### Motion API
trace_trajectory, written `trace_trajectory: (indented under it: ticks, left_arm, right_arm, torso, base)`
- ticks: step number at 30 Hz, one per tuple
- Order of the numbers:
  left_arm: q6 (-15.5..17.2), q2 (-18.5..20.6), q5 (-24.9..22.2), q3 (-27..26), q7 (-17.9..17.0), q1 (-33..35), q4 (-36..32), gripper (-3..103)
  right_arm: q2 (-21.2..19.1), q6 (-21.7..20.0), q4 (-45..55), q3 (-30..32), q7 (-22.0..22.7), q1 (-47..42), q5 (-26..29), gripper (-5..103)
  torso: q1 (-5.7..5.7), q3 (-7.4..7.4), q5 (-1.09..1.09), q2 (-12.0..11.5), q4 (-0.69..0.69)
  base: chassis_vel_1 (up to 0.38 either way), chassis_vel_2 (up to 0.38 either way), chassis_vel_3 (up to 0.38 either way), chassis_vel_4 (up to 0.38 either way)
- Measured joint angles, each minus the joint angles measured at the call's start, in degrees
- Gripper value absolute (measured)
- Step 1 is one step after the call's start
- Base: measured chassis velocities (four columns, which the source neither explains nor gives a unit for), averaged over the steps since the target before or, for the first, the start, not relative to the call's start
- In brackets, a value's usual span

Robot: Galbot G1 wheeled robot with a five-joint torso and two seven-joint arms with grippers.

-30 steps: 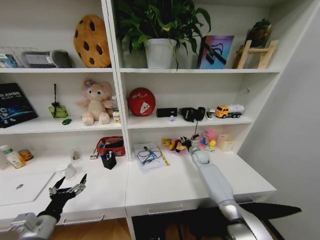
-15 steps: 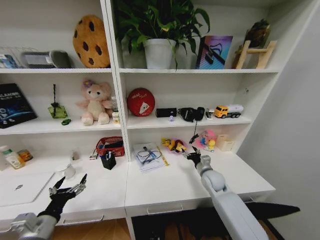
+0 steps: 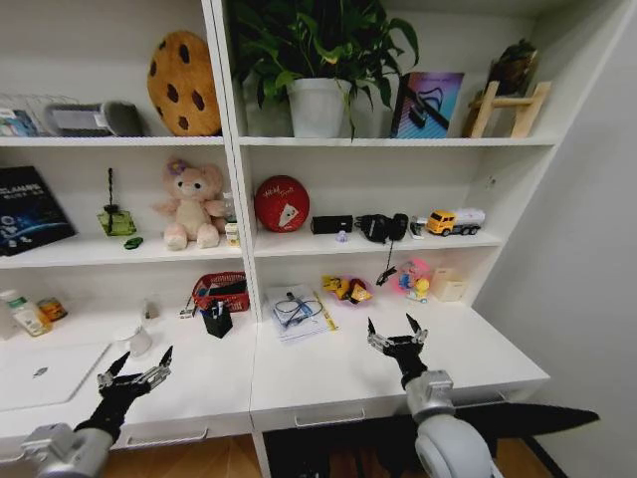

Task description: Organize the objects on the table.

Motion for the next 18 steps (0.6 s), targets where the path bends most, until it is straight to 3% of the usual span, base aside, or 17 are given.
trace_trajectory:
  ticks: [10,18]
  left_arm:
    - [0.00,0.00,0.00,-0.01,-0.01,0.00,0.00,100]
    - [0.00,0.00,0.00,-0.01,-0.05,0.00,0.01,100]
  right_arm:
    - [-0.14,0.28,0.45,-1.28,-1.00,-0.39,-1.20,100]
    - [-0.69,0.74,-0.22,-2.00,-1.28,-0.40,-1.60,100]
  torso:
    - [0.01,0.01,0.00,-0.01,0.02]
    - [0.03,0.01,-0.02,-0.02,0.02]
  base:
    - [0.190,0.183,-0.183,-0.183]
    - [0.281,0.283,-0.294,-0.287]
